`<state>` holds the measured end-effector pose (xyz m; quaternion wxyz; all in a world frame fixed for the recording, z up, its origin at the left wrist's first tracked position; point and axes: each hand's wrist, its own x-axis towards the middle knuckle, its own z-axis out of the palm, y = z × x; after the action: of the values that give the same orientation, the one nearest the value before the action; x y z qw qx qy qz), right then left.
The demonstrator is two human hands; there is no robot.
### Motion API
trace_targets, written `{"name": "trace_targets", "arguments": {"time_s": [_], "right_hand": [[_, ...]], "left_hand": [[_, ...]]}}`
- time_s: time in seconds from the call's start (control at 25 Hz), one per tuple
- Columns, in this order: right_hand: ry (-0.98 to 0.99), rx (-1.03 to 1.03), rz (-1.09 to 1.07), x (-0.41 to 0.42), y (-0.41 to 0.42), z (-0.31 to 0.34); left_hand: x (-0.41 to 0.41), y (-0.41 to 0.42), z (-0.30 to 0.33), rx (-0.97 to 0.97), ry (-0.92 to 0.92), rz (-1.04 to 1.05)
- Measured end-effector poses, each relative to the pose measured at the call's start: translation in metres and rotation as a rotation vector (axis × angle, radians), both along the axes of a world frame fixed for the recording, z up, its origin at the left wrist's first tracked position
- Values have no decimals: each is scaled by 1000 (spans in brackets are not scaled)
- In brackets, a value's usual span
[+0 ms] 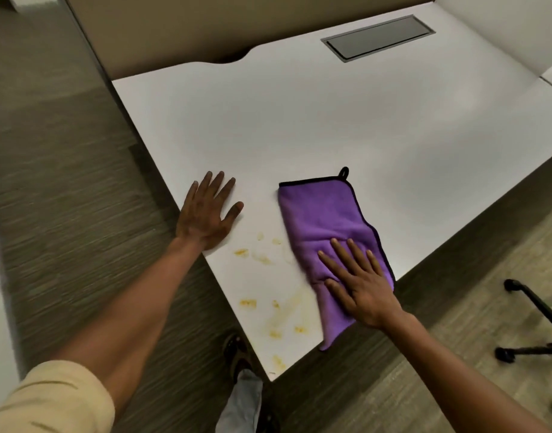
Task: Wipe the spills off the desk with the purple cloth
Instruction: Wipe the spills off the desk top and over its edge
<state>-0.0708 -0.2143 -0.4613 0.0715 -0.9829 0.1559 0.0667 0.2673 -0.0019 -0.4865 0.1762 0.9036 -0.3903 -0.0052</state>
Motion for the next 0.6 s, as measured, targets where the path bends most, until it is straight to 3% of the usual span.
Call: {"name": "trace_targets", "arguments": {"time_s": [0.16, 0.36, 0.48, 0.6], "right_hand": [[-19, 14, -161, 71, 5, -3], [-51, 33, -37, 151, 26, -1], [-58, 47, 21, 138, 26, 0], [-71, 22, 25, 74, 14, -8]], "left_hand": [[5, -3, -8, -28, -24, 7], [6, -4, -8, -60, -58, 13], [15, 7, -12, -43, -3, 20], [14, 9, -22, -59, 35, 44]]}}
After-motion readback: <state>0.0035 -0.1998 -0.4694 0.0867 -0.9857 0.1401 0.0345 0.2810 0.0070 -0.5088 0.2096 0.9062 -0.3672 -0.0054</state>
